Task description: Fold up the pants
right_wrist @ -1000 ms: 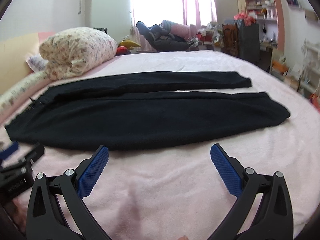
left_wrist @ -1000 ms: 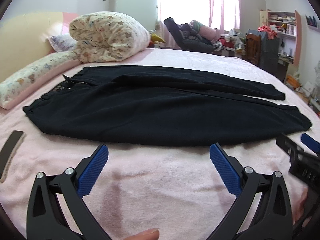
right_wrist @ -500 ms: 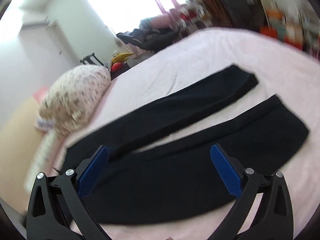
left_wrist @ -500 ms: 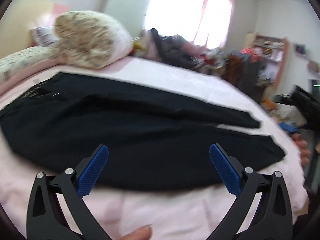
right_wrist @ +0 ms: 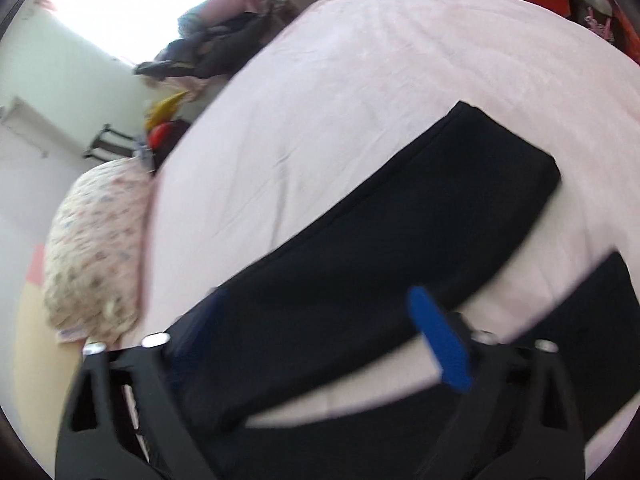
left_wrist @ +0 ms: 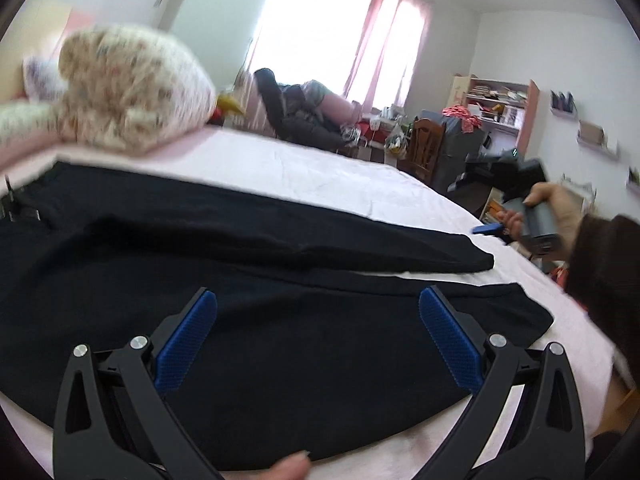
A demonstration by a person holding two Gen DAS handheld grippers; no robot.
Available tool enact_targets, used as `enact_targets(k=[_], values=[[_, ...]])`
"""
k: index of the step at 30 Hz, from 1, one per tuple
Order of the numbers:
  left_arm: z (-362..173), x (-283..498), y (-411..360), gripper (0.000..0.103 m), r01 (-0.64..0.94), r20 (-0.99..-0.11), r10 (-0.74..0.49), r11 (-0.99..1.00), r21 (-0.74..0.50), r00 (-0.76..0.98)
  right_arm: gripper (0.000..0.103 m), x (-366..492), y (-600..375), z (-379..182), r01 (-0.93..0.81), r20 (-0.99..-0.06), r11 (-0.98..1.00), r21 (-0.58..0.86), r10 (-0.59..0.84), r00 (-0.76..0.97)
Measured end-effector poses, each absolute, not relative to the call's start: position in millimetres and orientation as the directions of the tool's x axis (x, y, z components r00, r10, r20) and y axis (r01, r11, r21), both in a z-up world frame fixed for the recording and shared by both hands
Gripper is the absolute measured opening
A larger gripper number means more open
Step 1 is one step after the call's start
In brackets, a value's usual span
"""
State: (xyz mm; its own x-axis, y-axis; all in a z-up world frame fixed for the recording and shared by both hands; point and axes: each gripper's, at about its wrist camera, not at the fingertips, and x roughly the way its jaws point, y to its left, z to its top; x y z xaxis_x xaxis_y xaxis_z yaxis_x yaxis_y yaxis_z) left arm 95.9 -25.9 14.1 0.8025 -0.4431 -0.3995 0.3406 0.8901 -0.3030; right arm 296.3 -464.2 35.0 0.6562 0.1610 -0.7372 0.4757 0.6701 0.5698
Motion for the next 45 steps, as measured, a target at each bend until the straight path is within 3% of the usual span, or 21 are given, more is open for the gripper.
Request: enact_targets(k=[4,6,9,16,22,27,31,35,39,45], values=[[7,107,-10,0.101,0.313,-0.412,-0.473,0.862,-0.398,0.778,0.058,333,-481,10,0.548,-0.764,0.628,0.553,0.119,0.635],[6,106,-9,0.101,0.321,-0.409,-0.482,0.857,-0.403,0.775,0.051,343,-482,5,0.564,-0.765,0.620,0.545,0.091,0.638],[7,101,-14,0.101,0.352,-0.397,-0.494,0.856,-0.380,0.773,0.048,357,-481,3,0.594,-0.763,0.623,0.509,0.008,0.646],[7,101,-21,0.101,0.390,-0.397,-0.526,0.841,-0.375,0.752,0.047,388,-470,-7,0.710,-0.792,0.623,0.329,-0.228,0.566],[5,104,-21,0.101,0.398,-0.400,-0.546,0.827,-0.397,0.736,0.048,417,-465,-35,0.787,-0.834,0.580,0.210,-0.314,0.454],[3,104,-21,0.101,0.409,-0.394,-0.576,0.804,-0.431,0.717,0.044,421,-451,-44,0.757,-0.798,0.648,0.085,-0.410,0.441],[0,107,-19,0.101,0.406,-0.398,-0.576,0.803,-0.436,0.714,0.027,406,-465,-45,0.753,-0.788,0.625,0.208,-0.349,0.507],[-2,111,-17,0.101,0.398,-0.404,-0.582,0.797,-0.454,0.706,0.011,380,-486,-48,0.697,-0.745,0.564,0.444,-0.201,0.636],[-3,115,-13,0.101,0.389,-0.401,-0.594,0.783,-0.484,0.697,0.007,357,-495,-50,0.639,-0.675,0.475,0.606,-0.119,0.728],[-7,120,-4,0.101,0.369,-0.383,-0.613,0.755,-0.542,0.691,0.005,314,-492,-37,0.512,-0.547,0.462,0.724,-0.067,0.834]])
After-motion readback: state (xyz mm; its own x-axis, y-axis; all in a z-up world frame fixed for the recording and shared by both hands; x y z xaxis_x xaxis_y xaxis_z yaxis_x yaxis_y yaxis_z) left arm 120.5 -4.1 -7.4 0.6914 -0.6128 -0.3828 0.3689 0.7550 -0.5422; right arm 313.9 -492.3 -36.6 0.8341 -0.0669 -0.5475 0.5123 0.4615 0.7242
